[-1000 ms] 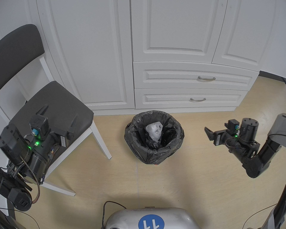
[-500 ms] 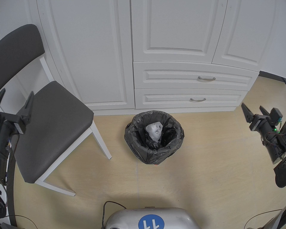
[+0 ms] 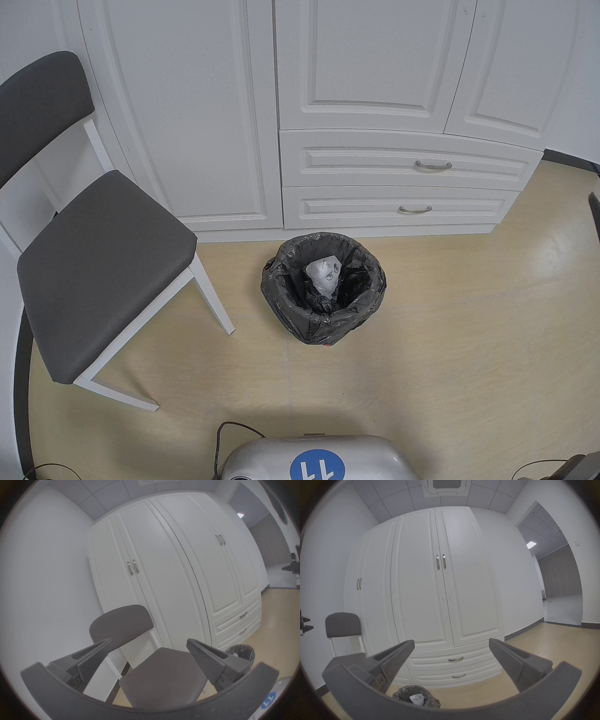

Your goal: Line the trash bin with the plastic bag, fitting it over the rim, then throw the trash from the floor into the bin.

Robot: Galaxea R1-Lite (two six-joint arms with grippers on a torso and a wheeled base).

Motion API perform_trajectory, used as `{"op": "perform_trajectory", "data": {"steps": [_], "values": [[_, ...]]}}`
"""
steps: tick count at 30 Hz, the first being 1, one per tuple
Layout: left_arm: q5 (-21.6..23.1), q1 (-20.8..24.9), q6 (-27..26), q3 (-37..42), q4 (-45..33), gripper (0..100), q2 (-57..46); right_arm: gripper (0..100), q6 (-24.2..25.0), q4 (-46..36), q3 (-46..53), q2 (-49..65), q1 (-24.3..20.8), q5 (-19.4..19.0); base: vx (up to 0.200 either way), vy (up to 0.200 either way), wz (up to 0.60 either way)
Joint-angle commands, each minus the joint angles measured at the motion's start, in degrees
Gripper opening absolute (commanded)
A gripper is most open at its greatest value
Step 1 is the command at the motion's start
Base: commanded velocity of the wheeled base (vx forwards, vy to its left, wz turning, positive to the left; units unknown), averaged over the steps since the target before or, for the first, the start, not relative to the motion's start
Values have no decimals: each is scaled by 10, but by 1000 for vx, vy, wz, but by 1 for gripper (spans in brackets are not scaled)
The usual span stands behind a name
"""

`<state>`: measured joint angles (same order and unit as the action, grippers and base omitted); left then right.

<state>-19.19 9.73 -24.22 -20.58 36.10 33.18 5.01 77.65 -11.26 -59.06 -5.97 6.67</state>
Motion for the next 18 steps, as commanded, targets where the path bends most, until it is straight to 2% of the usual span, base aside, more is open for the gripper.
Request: {"op": "perform_trajectory", "data": {"steps": [1, 2, 5, 7, 10, 18], "values": [[3, -44, 73, -97, -188, 100, -188, 100, 4, -241, -27, 316, -11, -5, 0, 0, 0], [2, -45, 89, -101, -202, 100, -203, 100, 6, -351, -61, 383, -18, -10, 0, 0, 0], [0, -50, 94, -95, -210, 100, -225, 100, 26, -476, -98, 459, -20, -17, 0, 0, 0], [0, -58, 95, -91, -217, 100, -240, 100, 44, -525, -111, 492, -18, -23, 0, 0, 0], [0, -67, 96, -90, -228, 100, -258, 100, 48, -554, -110, 521, -12, -26, 0, 0, 0], [0, -93, 165, -89, -322, 100, -319, 100, 54, -523, -78, 540, 24, -17, 0, 0, 0]]}}
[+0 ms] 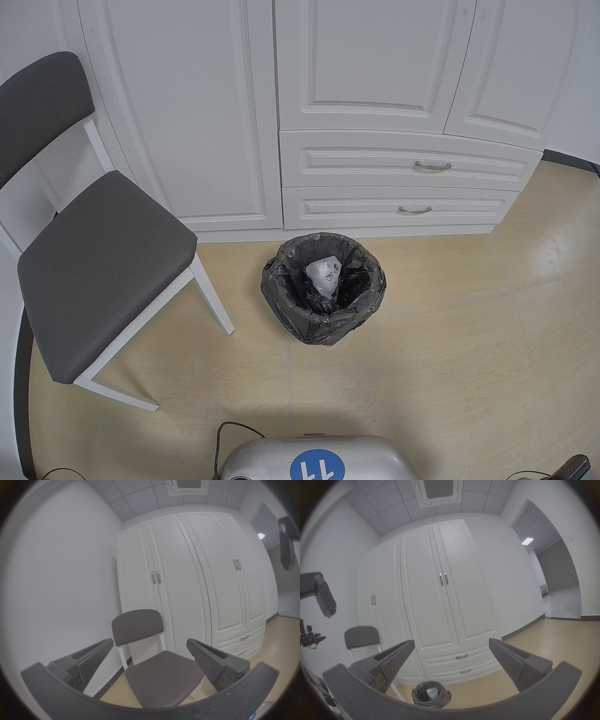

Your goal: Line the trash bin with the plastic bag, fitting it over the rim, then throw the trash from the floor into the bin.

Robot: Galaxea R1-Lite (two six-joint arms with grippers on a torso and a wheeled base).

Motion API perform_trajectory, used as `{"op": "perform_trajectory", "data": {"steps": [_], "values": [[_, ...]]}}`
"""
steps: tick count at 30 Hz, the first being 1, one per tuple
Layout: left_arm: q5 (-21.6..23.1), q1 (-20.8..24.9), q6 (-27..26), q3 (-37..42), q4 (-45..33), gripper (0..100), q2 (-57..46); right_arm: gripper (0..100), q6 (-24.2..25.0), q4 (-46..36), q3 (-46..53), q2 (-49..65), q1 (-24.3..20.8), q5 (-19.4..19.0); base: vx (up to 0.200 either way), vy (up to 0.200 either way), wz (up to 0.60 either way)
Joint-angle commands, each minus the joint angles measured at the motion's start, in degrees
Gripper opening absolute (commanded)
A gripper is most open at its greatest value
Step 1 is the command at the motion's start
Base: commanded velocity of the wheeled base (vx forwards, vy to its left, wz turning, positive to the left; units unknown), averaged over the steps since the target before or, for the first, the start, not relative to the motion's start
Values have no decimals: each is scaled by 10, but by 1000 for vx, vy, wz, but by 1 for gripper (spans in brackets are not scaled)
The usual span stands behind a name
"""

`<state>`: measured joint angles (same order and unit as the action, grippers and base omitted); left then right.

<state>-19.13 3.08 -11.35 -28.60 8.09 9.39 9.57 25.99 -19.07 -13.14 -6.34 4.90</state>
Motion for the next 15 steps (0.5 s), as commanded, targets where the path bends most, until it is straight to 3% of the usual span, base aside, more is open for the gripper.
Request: {"op": "perform_trajectory", "data": {"steps": [1, 6, 15], "values": [[2, -30, 44, -9, -52, 100, -88, 100, 10, -6, 3, 86, 40, -7, 0, 0, 0], [-4, -32, 84, -15, -56, 100, -93, 100, 10, -20, 15, 131, 63, -45, 0, 0, 0], [-14, -31, 97, 40, -57, 100, -94, 100, 5, -23, 57, 131, 63, -34, 0, 0, 0]]}}
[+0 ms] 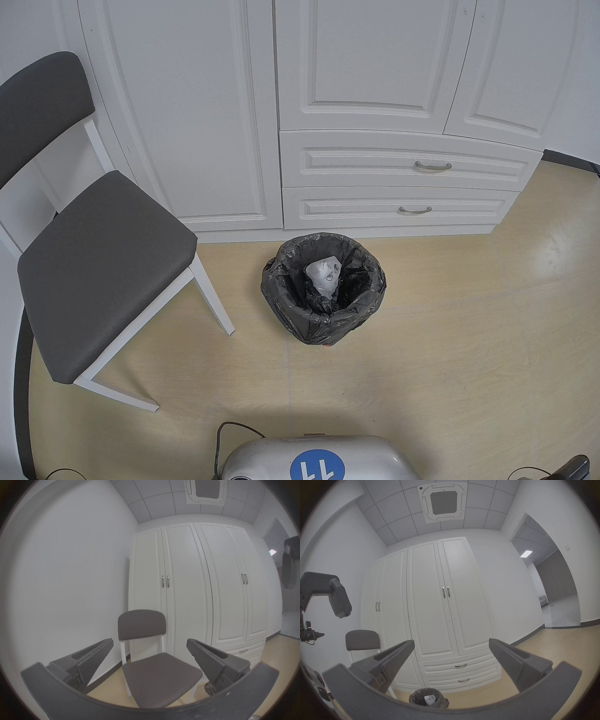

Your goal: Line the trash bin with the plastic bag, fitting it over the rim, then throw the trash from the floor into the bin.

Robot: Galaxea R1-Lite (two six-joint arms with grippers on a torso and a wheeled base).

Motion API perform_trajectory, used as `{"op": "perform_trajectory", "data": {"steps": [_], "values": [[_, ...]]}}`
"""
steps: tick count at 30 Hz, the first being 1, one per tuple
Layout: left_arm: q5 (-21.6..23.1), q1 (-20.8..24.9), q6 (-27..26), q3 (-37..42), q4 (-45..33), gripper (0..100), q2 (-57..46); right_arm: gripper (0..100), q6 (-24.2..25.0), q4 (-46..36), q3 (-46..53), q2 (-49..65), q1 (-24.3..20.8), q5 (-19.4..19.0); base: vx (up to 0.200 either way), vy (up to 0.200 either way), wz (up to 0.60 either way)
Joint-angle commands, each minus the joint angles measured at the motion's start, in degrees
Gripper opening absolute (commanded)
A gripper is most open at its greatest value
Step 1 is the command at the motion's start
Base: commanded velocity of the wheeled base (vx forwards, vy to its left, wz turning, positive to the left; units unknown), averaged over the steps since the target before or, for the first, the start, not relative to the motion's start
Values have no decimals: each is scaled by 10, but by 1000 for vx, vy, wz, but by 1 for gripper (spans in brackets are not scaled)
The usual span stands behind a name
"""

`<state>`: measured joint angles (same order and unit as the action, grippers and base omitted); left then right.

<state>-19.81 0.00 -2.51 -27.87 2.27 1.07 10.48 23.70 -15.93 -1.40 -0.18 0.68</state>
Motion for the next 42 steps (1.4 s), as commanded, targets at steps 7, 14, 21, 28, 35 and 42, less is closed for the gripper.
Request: {"op": "perform_trajectory", "data": {"steps": [7, 14, 21, 28, 35, 42], "values": [[7, 0, 14, 218, 62, 100, -11, 100, -45, 17, 159, 14, 1, 19, 0, 0, 0], [34, -1, 33, 279, 29, 100, -11, 100, -46, -54, 159, 14, 2, 48, 0, 0, 0], [78, -1, 45, 277, 5, 100, -11, 100, -54, -171, 158, 14, 3, 85, 0, 0, 0], [133, -1, 43, 266, -23, 100, -11, 100, -60, -197, 158, 14, 3, 63, 0, 0, 0], [146, -1, 30, 261, -38, 100, -11, 100, -105, -207, 159, 14, 1, 24, 0, 0, 0], [156, 0, 21, 260, -39, 100, -11, 100, -113, -237, 158, 13, 2, -16, 0, 0, 0]]}}
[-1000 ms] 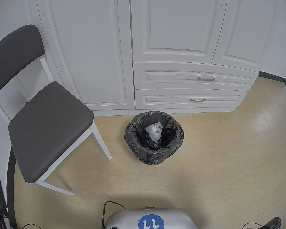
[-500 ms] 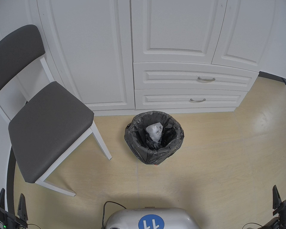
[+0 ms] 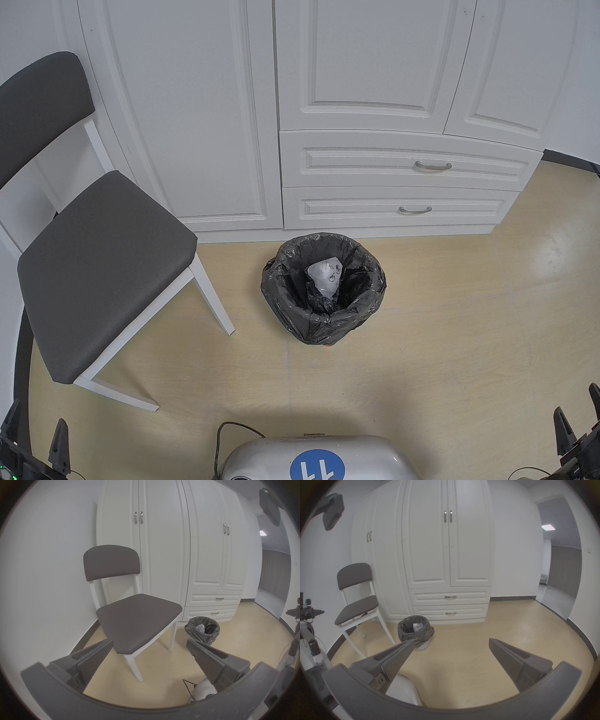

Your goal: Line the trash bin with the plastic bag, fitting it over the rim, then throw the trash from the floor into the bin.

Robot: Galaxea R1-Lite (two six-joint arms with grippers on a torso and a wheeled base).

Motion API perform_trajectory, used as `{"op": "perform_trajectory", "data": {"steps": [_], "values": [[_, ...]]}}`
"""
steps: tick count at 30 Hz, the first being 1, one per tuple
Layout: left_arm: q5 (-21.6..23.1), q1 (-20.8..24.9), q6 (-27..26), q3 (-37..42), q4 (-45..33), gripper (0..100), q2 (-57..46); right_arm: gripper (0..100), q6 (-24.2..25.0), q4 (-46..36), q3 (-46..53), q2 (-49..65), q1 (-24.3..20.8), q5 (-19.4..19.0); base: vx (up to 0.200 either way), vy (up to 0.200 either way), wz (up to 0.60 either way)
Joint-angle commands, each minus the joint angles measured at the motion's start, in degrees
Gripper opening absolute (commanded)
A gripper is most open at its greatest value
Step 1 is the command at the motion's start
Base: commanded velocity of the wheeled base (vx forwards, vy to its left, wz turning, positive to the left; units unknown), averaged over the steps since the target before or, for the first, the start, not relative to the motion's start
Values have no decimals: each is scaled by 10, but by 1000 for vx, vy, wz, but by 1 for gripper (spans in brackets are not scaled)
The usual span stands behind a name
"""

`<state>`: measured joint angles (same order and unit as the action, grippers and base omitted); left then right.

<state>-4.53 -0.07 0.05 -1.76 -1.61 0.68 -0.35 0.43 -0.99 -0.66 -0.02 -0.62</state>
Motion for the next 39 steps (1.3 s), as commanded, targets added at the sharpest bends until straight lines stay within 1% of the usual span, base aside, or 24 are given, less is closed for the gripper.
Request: {"op": "perform_trajectory", "data": {"steps": [1, 4, 5, 6, 7, 9, 10, 11, 12, 13, 20, 23, 25, 27, 28, 29, 30, 31, 39], "values": [[6, 1, -7, -1, -1, 100, -7, 100, -6, -4, 9, 6, 0, -3, 0, 0, 0], [12, 0, -1, -2, 2, 100, -7, 100, 1, -4, 10, 7, -1, -3, 0, 0, 0], [12, 0, 9, -1, 4, 100, -7, 100, 12, -4, 10, 7, -1, -1, 0, 0, 0], [10, 1, 21, 0, 6, 100, -7, 100, 14, -4, 10, 7, -1, -1, 0, 0, 0], [10, 1, 21, 0, 6, 100, -7, 100, 14, -4, 10, 7, -1, -1, 0, 0, 0], [-5, 0, 53, 2, 13, 100, -7, 100, 11, -3, 10, 7, -1, -1, 0, 0, 0], [-5, 0, 53, 2, 13, 100, -7, 100, 11, -3, 10, 7, -1, -1, 0, 0, 0], [-33, 0, 74, 4, 23, 100, -7, 100, 11, -3, 10, 7, -1, -1, 0, 0, 0], [-33, 0, 74, 4, 23, 100, -7, 100, 11, -3, 10, 7, -1, -1, 0, 0, 0], [-36, 0, 90, 7, 30, 100, -7, 100, 11, -3, 10, 7, -1, -1, 0, 0, 0], [-38, 0, 74, 11, 33, 100, -7, 100, 10, -4, 10, 7, -1, -1, 0, 0, 0], [-45, 0, 31, 16, 40, 100, -7, 100, 11, -3, 10, 7, -1, -1, 0, 0, 0], [-44, 0, 22, 18, 44, 100, -7, 100, 11, -3, 10, 7, -1, -1, 0, 0, 0], [-35, 0, 17, 17, 41, 100, -7, 100, 10, -3, 10, 7, -1, -1, 0, 0, 0], [-5, 0, 22, 18, 40, 100, -7, 100, 10, -4, 10, 7, -1, -1, 0, 0, 0], [23, 0, 16, 18, 27, 100, -6, 100, 10, -4, 10, 7, -1, -1, 0, 0, 0], [23, 0, 16, 18, 27, 100, -6, 100, 10, -4, 10, 7, -1, -1, 0, 0, 0], [52, 2, 2, 14, 5, 100, -7, 100, 10, -4, 10, 7, -1, -1, 0, 0, 0], [44, 1, 2, 18, 17, 100, -7, 100, 10, -3, 10, 7, -1, -1, 0, 0, 0]]}}
